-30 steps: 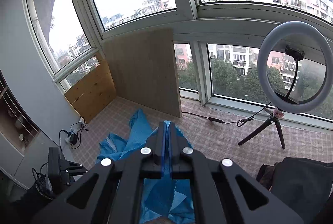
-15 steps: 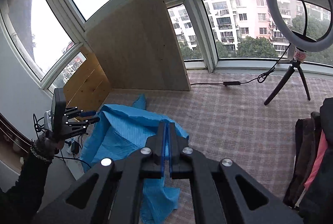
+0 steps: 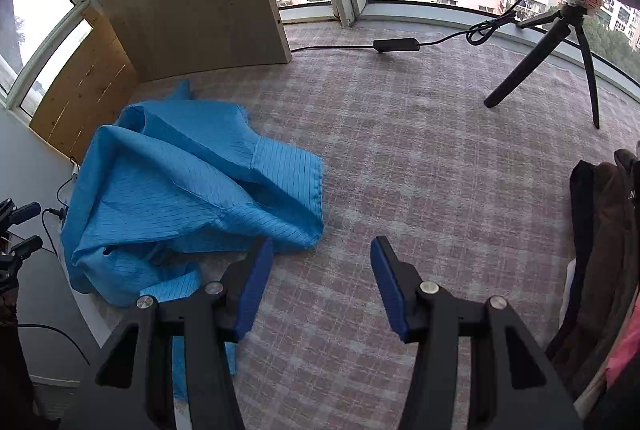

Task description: Fold clothes

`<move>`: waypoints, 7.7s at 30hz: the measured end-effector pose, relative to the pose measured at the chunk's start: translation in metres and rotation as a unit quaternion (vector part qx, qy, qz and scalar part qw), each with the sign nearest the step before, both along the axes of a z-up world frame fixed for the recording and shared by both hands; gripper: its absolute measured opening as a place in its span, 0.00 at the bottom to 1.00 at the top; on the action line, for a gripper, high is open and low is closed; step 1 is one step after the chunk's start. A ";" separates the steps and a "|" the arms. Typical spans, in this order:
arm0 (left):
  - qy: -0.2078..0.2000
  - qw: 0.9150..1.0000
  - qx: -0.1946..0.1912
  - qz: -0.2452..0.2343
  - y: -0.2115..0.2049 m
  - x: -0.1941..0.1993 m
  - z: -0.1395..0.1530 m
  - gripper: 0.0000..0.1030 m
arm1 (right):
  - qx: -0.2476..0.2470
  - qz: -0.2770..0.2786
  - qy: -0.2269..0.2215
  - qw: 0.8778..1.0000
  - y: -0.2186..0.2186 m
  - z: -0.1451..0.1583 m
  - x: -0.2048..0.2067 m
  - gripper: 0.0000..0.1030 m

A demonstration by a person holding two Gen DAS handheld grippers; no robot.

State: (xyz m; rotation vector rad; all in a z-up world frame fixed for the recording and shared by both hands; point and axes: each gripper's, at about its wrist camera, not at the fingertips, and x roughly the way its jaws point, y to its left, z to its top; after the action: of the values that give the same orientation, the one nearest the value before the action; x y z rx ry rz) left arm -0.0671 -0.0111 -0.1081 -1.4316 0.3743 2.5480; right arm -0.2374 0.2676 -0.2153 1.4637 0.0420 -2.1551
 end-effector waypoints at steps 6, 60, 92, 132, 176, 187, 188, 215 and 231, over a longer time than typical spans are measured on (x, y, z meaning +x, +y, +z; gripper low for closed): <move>-0.058 0.998 -0.018 0.024 0.014 -0.012 -0.046 0.44 | -0.051 0.003 -0.031 0.998 -0.011 -0.073 -0.027 0.49; 0.018 0.979 -0.202 0.031 -0.078 -0.124 0.133 0.02 | 0.044 0.172 0.202 0.963 -0.025 0.158 0.033 0.01; -0.029 0.987 0.071 0.139 0.073 0.094 -0.090 0.51 | 0.113 0.266 0.200 0.936 -0.073 0.192 0.017 0.01; -0.095 0.981 -0.142 -0.095 -0.062 -0.116 -0.015 0.01 | 0.120 0.139 0.077 0.980 -0.015 0.073 0.106 0.01; -0.312 0.867 -0.157 -0.356 0.004 -0.237 -0.115 0.27 | 0.164 0.046 0.038 0.985 0.023 0.049 0.089 0.02; -0.206 0.906 -0.153 -0.336 -0.028 -0.162 -0.057 0.04 | 0.166 0.044 0.037 0.984 0.022 0.051 0.095 0.02; -0.200 0.908 -0.151 -0.335 -0.029 -0.157 -0.055 0.05 | 0.167 0.045 0.035 0.984 0.022 0.049 0.096 0.02; -0.171 0.938 -0.149 -0.263 -0.038 -0.191 -0.041 0.03 | 0.106 -0.016 0.129 0.986 0.022 0.102 0.069 0.02; 0.199 0.970 -0.118 -0.070 -0.145 -0.075 0.316 0.02 | 0.072 0.020 0.442 0.894 -0.055 0.461 0.110 0.02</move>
State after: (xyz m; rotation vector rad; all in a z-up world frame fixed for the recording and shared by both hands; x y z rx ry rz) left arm -0.1418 -0.1556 0.2083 -0.9033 0.8339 2.7324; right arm -0.1269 0.2123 0.2454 0.4201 0.5557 -2.6348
